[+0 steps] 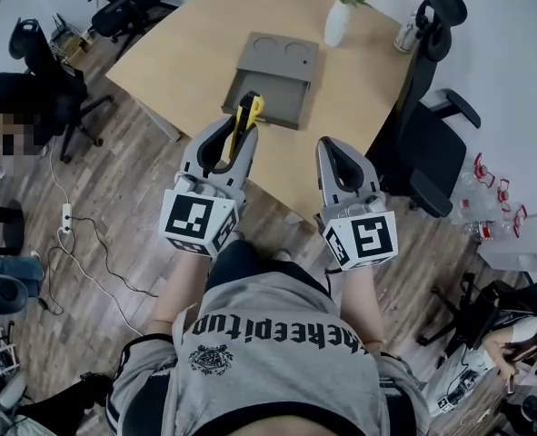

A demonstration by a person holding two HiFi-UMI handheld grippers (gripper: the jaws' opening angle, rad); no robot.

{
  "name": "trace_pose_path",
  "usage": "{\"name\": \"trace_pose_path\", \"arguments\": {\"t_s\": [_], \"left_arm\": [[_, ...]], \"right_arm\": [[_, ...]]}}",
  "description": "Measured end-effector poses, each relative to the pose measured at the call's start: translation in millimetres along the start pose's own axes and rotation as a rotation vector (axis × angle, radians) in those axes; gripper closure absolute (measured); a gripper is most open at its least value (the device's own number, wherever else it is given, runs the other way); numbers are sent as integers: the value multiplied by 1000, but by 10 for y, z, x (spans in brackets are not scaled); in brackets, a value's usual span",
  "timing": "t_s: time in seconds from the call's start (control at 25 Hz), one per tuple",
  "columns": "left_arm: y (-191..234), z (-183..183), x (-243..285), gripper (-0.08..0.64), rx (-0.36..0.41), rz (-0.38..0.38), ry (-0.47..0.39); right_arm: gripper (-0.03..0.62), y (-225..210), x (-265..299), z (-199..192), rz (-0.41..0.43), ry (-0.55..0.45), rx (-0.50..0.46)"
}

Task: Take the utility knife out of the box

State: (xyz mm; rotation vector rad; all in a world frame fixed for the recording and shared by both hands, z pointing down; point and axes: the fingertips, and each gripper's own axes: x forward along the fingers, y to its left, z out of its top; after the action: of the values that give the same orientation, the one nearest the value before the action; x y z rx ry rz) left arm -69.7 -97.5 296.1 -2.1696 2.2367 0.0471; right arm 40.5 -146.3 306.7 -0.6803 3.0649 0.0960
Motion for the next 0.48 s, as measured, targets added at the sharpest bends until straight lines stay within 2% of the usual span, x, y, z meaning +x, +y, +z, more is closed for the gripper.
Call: {"name": "trace_pose_path", "arguments": {"t_s": [0.48], "left_arm": [[211,159,-212,433,-2,-36,-40]], "right_arm": [[586,246,110,88,-44,1,-7]]}}
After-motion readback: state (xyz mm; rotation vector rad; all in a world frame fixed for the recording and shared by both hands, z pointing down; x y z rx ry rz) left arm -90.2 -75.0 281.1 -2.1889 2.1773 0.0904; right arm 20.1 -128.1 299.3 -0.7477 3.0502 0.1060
